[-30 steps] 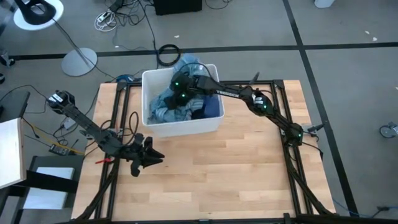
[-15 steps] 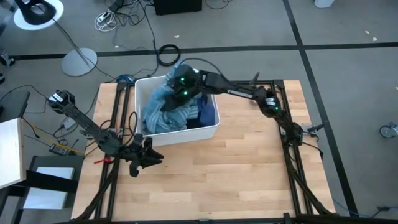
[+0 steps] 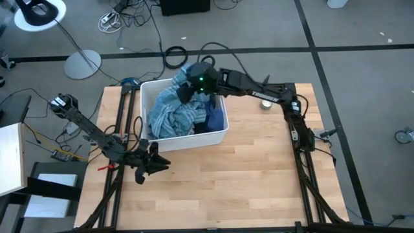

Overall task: Sort clothes
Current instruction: Put the light blue polo shirt into the white laundry bin

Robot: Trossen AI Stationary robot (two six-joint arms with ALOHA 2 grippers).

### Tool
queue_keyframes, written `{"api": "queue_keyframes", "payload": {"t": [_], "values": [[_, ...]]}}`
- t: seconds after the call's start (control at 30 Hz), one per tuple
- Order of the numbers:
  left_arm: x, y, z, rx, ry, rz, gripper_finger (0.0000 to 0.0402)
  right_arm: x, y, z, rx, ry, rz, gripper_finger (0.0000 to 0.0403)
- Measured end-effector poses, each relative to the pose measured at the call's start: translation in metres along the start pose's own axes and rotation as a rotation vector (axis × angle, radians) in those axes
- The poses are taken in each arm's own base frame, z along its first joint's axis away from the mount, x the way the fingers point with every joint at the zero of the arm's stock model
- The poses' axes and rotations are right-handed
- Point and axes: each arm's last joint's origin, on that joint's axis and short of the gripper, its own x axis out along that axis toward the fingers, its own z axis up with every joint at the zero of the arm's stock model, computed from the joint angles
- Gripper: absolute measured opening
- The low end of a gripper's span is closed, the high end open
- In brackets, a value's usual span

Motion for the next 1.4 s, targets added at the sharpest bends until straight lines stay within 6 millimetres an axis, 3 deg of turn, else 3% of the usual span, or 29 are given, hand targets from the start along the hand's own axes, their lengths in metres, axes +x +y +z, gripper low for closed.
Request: {"api": "queue_keyframes", "payload": {"t": [0.17, 0.37, 0.5, 0.73, 0.93, 1.23, 1.4], "values": [[0.000, 0.001, -0.001, 0.060, 0.006, 0.004, 0.0121, 0.041, 0.000, -0.010, 0.021, -0.044, -0.039, 0.0229], [0.000, 0.001, -0.001, 0.188, 0.011, 0.004, 0.0121, 0.104, -0.009, -0.059, 0.080, 0.152, -0.124, 0.0229], [0.000, 0.000, -0.001, 0.191, 0.022, -0.018, 0.0121, 0.137, -0.015, -0.094, 0.153, 0.350, -0.077, 0.0229], [0.000, -0.002, -0.003, 0.189, 0.071, -0.098, 0.0121, 0.161, -0.031, -0.121, 0.321, 0.626, 0.033, 0.0229], [0.000, -0.003, -0.003, 0.190, 0.079, -0.110, 0.0121, 0.150, -0.031, -0.112, 0.331, 0.643, 0.082, 0.0229], [0.000, -0.001, -0.003, 0.208, 0.064, -0.083, 0.0121, 0.101, -0.053, -0.102, 0.101, 0.759, -0.228, 0.0229], [0.000, -0.001, -0.003, 0.263, 0.057, -0.079, 0.0121, 0.074, -0.055, -0.085, 0.008, 0.708, -0.277, 0.0229]]}}
